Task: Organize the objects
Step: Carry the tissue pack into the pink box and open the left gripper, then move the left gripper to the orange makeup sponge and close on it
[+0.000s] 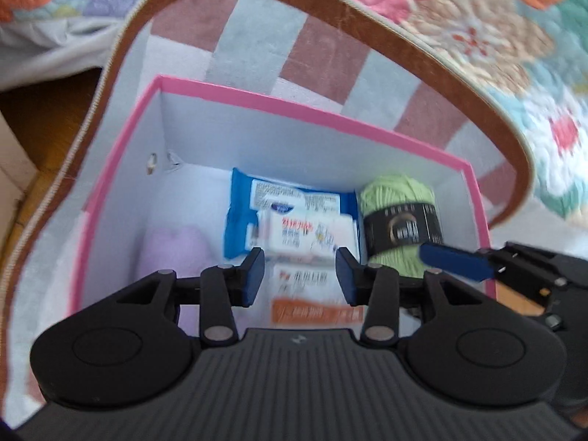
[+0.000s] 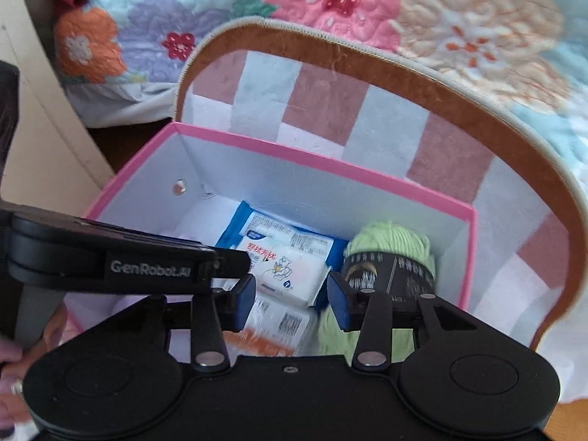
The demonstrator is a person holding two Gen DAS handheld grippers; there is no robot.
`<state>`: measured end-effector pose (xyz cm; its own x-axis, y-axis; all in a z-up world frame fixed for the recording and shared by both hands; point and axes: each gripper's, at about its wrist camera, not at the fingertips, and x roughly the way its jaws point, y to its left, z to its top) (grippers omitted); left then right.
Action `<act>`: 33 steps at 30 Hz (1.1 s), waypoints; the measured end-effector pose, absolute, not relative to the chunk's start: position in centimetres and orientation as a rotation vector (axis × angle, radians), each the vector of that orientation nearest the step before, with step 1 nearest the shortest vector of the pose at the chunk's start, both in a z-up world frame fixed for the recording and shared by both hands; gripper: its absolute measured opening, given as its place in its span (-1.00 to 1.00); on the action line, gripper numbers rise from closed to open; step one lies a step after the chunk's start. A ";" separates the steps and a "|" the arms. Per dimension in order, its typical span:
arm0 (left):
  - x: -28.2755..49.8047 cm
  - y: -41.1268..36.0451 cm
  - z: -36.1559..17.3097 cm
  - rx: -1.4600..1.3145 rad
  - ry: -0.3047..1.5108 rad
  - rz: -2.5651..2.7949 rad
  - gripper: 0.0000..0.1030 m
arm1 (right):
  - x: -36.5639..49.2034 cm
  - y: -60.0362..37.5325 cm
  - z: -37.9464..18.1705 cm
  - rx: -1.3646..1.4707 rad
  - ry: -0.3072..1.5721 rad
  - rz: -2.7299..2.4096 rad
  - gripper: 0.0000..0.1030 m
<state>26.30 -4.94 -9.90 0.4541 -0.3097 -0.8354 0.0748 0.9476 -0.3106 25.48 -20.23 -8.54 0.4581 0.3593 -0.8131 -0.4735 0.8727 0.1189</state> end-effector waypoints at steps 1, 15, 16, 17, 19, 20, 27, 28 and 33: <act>25.5 -5.0 -9.2 -0.219 1.074 -0.237 -0.15 | 24.8 -20.8 -8.2 -0.120 0.956 0.523 -0.04; 14.8 -5.2 -0.9 -0.037 1.075 -0.337 0.19 | 12.6 -24.9 0.6 -0.099 0.864 0.689 0.19; 14.2 -5.2 -0.7 -0.025 1.071 -0.337 0.22 | 12.1 -25.1 0.9 -0.093 0.876 0.704 0.19; 13.7 -5.1 -0.6 -0.017 1.071 -0.336 0.23 | 11.6 -25.3 1.2 -0.088 0.884 0.715 0.20; 12.7 -4.9 -0.5 -0.013 1.076 -0.338 0.28 | 10.5 -25.7 1.5 -0.089 0.900 0.743 0.24; 12.2 -4.8 -0.6 -0.016 1.077 -0.341 0.30 | 10.0 -25.8 1.5 -0.094 0.904 0.753 0.26; 9.7 -5.2 -3.1 -0.048 1.091 -0.403 0.36 | 6.4 -26.3 -0.3 -0.161 0.915 0.796 0.40; 9.5 -5.5 -3.7 -0.051 1.093 -0.413 0.36 | 6.1 -26.3 -0.9 -0.164 0.920 0.796 0.41; 9.4 -6.7 -7.4 -0.101 1.104 -0.457 0.33 | 5.4 -26.6 -5.1 -0.176 0.913 0.743 0.43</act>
<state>9.41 -6.73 -7.42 0.3673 -0.4046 -0.8375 0.3061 0.9028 -0.3020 5.38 -26.60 -5.15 0.3850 0.5081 -0.7704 -0.6507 0.7415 0.1639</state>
